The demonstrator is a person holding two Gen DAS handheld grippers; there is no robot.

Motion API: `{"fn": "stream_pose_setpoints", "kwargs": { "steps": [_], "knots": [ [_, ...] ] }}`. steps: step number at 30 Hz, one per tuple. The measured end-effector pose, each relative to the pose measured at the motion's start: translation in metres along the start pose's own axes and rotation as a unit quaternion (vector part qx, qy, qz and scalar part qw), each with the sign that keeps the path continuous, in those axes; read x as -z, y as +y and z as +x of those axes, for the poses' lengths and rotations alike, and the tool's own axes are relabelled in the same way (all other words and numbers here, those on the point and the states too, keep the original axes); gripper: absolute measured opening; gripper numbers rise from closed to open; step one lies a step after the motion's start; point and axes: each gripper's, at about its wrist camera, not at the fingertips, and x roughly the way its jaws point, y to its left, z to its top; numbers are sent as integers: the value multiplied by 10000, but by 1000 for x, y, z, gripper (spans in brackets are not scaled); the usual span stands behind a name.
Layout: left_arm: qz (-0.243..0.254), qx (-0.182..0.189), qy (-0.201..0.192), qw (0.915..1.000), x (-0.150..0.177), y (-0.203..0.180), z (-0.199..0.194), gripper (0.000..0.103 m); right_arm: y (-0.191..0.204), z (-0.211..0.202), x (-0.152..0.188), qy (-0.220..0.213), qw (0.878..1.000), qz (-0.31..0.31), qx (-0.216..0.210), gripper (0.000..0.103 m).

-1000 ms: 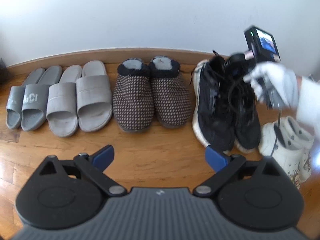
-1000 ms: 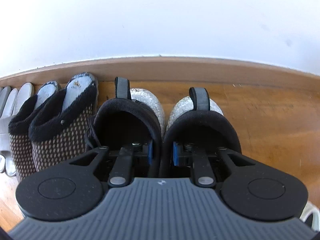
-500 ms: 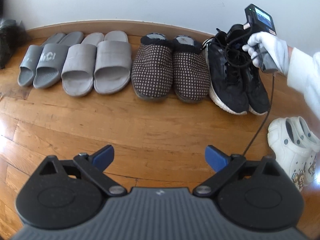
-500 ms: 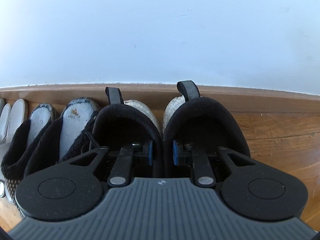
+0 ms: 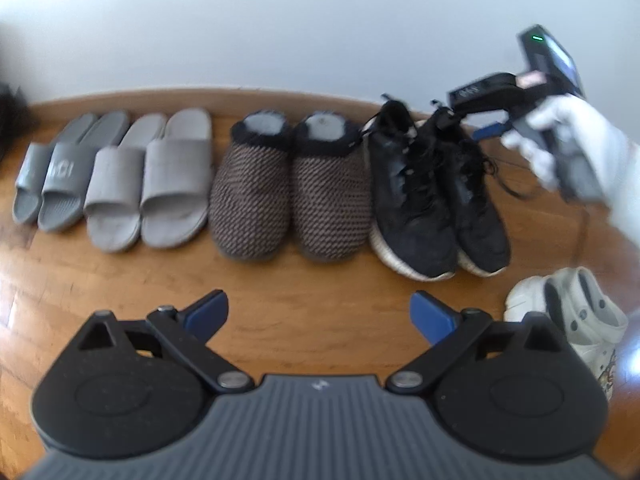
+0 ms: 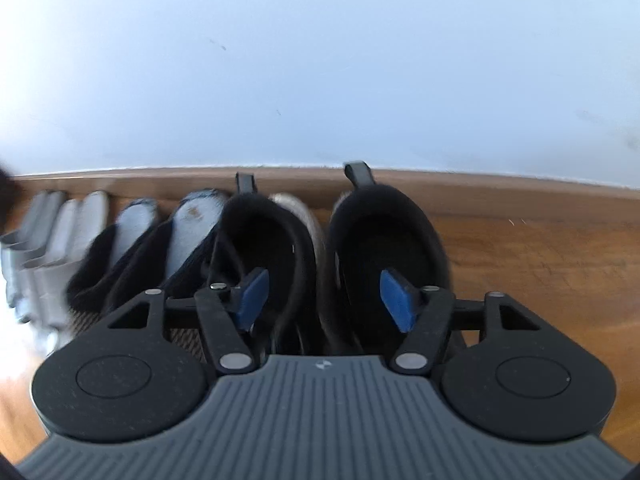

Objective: Organize scattered shoes
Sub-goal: 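Set the black sneakers down beside the brown slippers with the right tool, then grasp the white Crocs with the right tool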

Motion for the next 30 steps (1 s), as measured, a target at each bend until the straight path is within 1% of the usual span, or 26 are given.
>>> {"fn": "stream_pose_setpoints", "kwargs": {
  "steps": [2, 4, 5, 6, 7, 8, 9, 12, 14, 16, 19, 23, 26, 28, 30],
  "knots": [
    [165, 82, -24, 9998, -2, -12, -5, 98, -19, -40, 20, 34, 9999, -19, -153, 67],
    [320, 165, -49, 9993, -2, -23, -7, 98, -41, -73, 42, 21, 9997, 25, -229, 79],
    [390, 205, -61, 9990, -2, -28, -8, 98, -53, -90, 57, 28, 9997, 43, -228, 80],
    [461, 245, -73, 9986, -2, -33, -9, 98, -59, -98, 64, 58, 9997, 31, -225, 81],
    [547, 310, -90, 9980, -1, -39, -11, 98, -71, -109, 78, 126, 9997, -13, -232, 81],
    [603, 366, -97, 9975, 0, -45, -13, 98, -88, -119, 98, 280, 9993, -77, -250, 81],
    [628, 400, -98, 9972, 0, -47, -14, 98, -94, -123, 106, 386, 9989, -110, -259, 81],
    [747, 536, -77, 9957, 6, -57, -18, 98, -128, -125, 160, 1005, 9948, 4, -141, 81],
    [788, 576, -40, 9952, 12, -61, -20, 98, -139, -124, 187, 1220, 9923, 207, 6, 81],
    [820, 584, -1, 9949, 17, -64, -22, 98, -150, -113, 205, 1351, 9898, 426, 149, 81],
    [848, 559, 69, 9948, 25, -62, -24, 98, -161, -105, 218, 1508, 9855, 760, 189, 80],
    [794, 514, 139, 9954, 32, -55, -28, 98, -158, -103, 222, 1612, 9816, 1023, -86, 81],
    [678, 454, 176, 9965, 33, -48, -27, 98, -155, -101, 222, 1618, 9804, 1118, -138, 84],
    [620, 416, 209, 9970, 33, -46, -26, 98, -156, -101, 222, 1622, 9805, 1111, -60, 87],
    [590, 395, 228, 9972, 32, -45, -27, 98, -154, -96, 223, 1675, 9796, 1109, 80, 85]
  ]
}}
